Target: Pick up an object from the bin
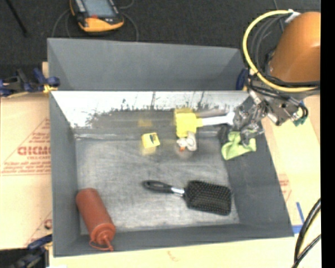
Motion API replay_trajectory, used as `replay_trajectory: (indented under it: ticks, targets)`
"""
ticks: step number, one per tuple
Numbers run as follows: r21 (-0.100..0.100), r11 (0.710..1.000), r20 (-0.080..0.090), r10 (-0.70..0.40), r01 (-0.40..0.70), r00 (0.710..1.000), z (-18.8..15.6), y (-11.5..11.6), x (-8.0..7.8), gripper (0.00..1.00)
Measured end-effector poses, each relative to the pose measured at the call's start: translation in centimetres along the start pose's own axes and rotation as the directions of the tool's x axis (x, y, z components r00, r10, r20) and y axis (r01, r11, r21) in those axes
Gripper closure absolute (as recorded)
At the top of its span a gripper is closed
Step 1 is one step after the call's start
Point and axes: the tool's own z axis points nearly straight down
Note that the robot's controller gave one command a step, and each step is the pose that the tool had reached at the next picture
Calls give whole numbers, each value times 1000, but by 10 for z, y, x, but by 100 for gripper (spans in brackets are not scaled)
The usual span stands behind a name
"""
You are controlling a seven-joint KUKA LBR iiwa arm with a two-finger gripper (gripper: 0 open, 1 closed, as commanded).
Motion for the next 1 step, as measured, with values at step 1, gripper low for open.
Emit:
replay_trajectory:
  ticks: [1]
  targets:
    - [-4, 1000, -3, 0, 0, 1000, 2, 1, 0, 100]
